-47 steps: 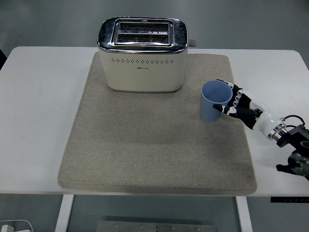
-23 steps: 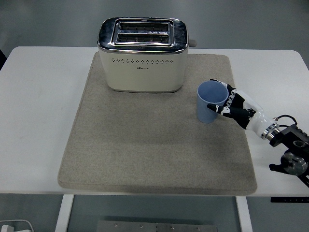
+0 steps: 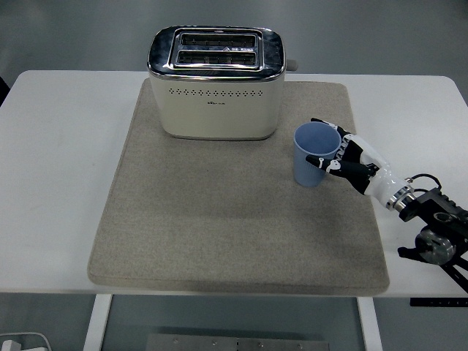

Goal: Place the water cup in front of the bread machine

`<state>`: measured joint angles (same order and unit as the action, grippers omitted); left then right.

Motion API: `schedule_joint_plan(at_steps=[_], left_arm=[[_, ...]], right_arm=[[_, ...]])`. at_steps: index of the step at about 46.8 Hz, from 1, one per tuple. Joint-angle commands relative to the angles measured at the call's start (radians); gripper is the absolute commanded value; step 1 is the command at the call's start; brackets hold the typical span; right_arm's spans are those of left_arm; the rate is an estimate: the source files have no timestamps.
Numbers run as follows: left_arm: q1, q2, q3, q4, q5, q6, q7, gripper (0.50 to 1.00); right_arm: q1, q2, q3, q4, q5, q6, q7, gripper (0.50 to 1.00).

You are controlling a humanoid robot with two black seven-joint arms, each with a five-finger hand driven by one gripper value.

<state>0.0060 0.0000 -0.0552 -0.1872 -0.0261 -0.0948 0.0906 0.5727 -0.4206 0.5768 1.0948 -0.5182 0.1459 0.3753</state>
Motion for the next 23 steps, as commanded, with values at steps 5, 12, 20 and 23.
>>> schedule_joint_plan(at_steps=[5, 12, 20, 23], left_arm=[[0.0, 0.0, 0.0, 0.0, 0.0, 0.0, 0.0, 1.0], [0.0, 0.0, 0.002, 0.0, 0.0, 0.001, 0.0, 1.0], [0.0, 0.0, 0.002, 0.0, 0.0, 0.0, 0.0, 1.0], [0.0, 0.0, 0.002, 0.0, 0.0, 0.0, 0.001, 1.0]], right_arm=[[0.001, 0.005, 0.003, 0.001, 0.001, -0.014, -0.001, 0.84], [0.003, 0.006, 0.001, 0.001, 0.0, -0.032, -0.001, 0.797], [0.018, 0.029, 0.0, 0.001, 0.0, -0.043, 0.001, 0.762], [0.019, 0.04, 0.0, 0.001, 0.0, -0.055, 0.001, 0.762]])
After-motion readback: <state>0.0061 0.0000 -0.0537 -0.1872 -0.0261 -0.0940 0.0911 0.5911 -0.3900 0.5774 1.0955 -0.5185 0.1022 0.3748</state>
